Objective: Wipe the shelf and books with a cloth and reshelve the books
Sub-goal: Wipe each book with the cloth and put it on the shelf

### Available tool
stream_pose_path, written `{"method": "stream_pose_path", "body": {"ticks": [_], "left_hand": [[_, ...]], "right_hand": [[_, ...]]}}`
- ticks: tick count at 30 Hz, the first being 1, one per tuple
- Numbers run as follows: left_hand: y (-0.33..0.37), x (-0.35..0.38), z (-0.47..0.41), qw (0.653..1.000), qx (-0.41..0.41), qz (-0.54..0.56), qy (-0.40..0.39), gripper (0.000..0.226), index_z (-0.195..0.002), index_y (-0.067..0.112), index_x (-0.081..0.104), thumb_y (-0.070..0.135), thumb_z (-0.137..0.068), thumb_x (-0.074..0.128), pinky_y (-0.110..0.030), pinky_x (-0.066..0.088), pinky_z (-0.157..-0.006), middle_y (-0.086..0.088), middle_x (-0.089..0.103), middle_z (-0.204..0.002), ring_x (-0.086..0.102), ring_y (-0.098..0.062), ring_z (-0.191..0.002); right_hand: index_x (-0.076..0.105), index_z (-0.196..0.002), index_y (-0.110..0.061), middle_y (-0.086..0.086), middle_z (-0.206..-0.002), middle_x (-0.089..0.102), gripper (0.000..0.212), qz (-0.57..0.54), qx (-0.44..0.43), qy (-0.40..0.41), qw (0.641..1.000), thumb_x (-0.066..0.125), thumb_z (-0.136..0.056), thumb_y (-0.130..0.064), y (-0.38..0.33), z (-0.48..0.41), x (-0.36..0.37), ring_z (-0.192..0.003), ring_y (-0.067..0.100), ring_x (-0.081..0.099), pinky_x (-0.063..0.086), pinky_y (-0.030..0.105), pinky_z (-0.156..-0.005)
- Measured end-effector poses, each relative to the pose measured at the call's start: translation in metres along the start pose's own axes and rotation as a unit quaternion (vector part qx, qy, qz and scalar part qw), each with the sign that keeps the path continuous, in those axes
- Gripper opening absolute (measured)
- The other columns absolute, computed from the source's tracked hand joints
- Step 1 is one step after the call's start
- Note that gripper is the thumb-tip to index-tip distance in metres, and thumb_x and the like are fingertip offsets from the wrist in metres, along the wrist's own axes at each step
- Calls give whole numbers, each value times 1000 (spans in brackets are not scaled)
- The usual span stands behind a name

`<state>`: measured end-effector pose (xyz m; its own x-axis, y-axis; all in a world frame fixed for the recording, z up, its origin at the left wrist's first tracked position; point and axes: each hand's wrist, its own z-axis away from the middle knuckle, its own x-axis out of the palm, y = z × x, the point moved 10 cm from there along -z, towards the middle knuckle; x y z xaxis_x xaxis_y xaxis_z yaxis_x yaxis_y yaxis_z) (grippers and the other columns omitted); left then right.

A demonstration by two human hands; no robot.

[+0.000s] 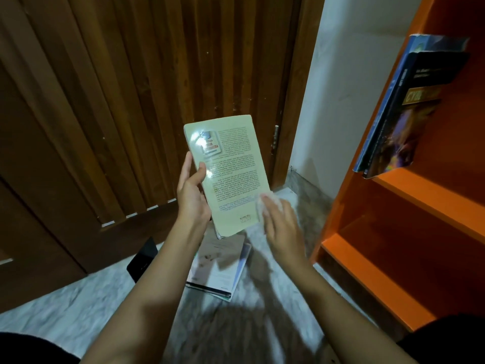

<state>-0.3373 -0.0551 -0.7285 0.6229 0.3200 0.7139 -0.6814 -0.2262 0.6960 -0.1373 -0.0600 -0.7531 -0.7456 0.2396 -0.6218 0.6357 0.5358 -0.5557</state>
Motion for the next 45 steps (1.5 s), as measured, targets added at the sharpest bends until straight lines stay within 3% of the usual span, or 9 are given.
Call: {"method": "stream_pose_path", "body": {"ticks": [6,11,15,20,25,30,34,39,45], "left_hand": [[-3,12,5,996,-18,-36,-80,50,-136,30,47,7,-92,54,-46,53,-90,-9,63,-124,65,-24,-105],[-1,25,6,991,-22,-37,-127,46,-131,30,51,6,-92,52,-43,55,-86,-10,64,-123,65,-25,-104],[2,28,4,986,-16,-94,-133,49,-136,31,47,7,-94,51,-43,58,-79,-8,66,-120,66,-27,-104],[0,22,-2,978,27,-172,-115,49,-139,35,40,11,-96,48,-41,58,-78,-3,65,-121,67,-23,-101],[-8,27,-8,901,106,-405,-111,50,-147,33,23,27,-101,40,-16,54,-76,3,38,-142,53,-15,-119],[-19,55,3,829,135,-520,-155,47,-145,31,31,31,-99,43,-5,47,-71,4,24,-148,47,0,-112],[-31,76,14,802,98,-552,-204,68,-145,49,7,62,-89,43,-35,56,-85,8,41,-141,59,-10,-109],[-8,87,18,796,131,-573,-145,84,-143,49,-11,67,-84,46,-37,55,-86,6,48,-136,62,-15,-103],[13,94,27,761,223,-602,-97,71,-148,38,-3,44,-96,44,-28,56,-69,7,54,-118,60,-5,-82]], "right_hand": [[38,-138,-32,0,-140,38,38,-222,116,73,965,37,-100,-31,3,-40,-37,-131,12,38,35,39,-110],[25,-145,-30,-16,-134,46,66,-430,144,13,891,59,-88,-22,10,-40,-33,-112,-11,53,51,14,-81],[39,-134,-49,-2,-148,40,89,-448,142,-16,883,87,-61,-35,17,-32,-24,-135,18,40,45,48,-101],[46,-131,-29,1,-131,57,80,-520,156,10,840,78,-64,-1,12,-28,-22,-120,15,56,53,27,-84],[50,-127,-24,8,-123,63,74,-559,182,23,808,75,-65,8,5,-24,-17,-115,23,60,53,41,-89],[47,-131,-17,8,-123,62,71,-540,192,27,819,69,-71,15,-2,-22,-15,-111,21,62,56,36,-83],[49,-131,-19,4,-124,60,71,-476,162,15,864,71,-71,13,-10,-18,-19,-112,17,61,56,34,-85],[49,-124,-39,1,-131,54,72,-384,102,6,918,75,-71,2,-28,-13,-24,-119,11,55,51,37,-95],[46,-131,-40,-17,-131,50,76,-307,65,10,950,77,-71,-5,-42,-12,-25,-124,4,48,46,36,-102]]}}
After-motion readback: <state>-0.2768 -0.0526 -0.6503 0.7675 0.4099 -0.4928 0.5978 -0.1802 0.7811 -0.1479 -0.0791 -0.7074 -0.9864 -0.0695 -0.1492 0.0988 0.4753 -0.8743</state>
